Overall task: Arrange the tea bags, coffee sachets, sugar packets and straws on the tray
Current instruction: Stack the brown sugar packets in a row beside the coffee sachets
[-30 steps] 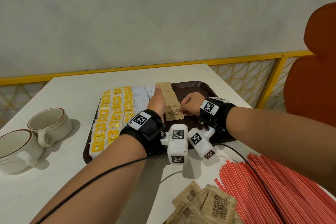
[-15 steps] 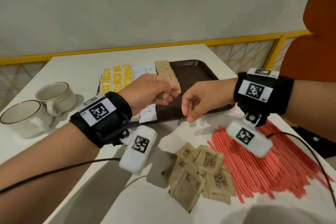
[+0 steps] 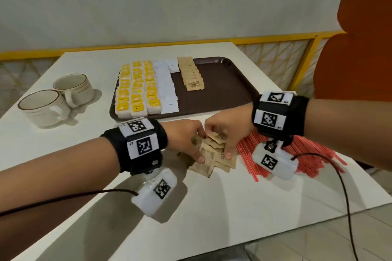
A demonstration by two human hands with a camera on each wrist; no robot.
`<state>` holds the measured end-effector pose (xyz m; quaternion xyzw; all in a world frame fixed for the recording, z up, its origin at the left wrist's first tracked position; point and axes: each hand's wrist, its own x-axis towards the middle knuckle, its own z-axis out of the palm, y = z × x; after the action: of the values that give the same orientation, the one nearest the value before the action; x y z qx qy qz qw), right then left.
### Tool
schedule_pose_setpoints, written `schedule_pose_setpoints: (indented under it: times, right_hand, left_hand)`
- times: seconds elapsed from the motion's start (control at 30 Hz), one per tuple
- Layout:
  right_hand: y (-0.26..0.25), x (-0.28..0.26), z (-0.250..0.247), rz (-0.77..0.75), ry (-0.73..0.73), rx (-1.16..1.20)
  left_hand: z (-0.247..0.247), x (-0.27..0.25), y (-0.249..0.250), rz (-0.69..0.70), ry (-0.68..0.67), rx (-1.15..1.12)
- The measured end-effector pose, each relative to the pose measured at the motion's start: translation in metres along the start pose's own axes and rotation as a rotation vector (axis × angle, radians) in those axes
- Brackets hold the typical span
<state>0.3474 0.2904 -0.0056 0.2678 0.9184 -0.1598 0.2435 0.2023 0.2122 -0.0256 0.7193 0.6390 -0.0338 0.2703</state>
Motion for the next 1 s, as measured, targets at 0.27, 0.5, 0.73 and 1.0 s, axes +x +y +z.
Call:
schedule_pose_setpoints:
  times: [0.27,0.5,0.73,1.0]
  right_hand:
    - [0.0,0.009,-0.004,-0.034,0.005,-0.001]
    - [-0.001,0.001,-0.021,-0.095,0.165,0.322]
    - [-0.02,0.005,-0.007,-0.049,0.477,1.035]
    - [-0.044,0.018,0.036,-0.195,0.413,1.73]
  left_hand:
    - [-0.01,-0.005,-0.017,0.016,-0.002,0.006]
    - [-0.02,-0.025,-0.043,-0.033,0.198,-0.824]
    - [-0.001,-0.033,-0.034,0.053,0.369,-1.425]
    - [0.026,-0.022,-0.038,0.021,0.406,-1.362]
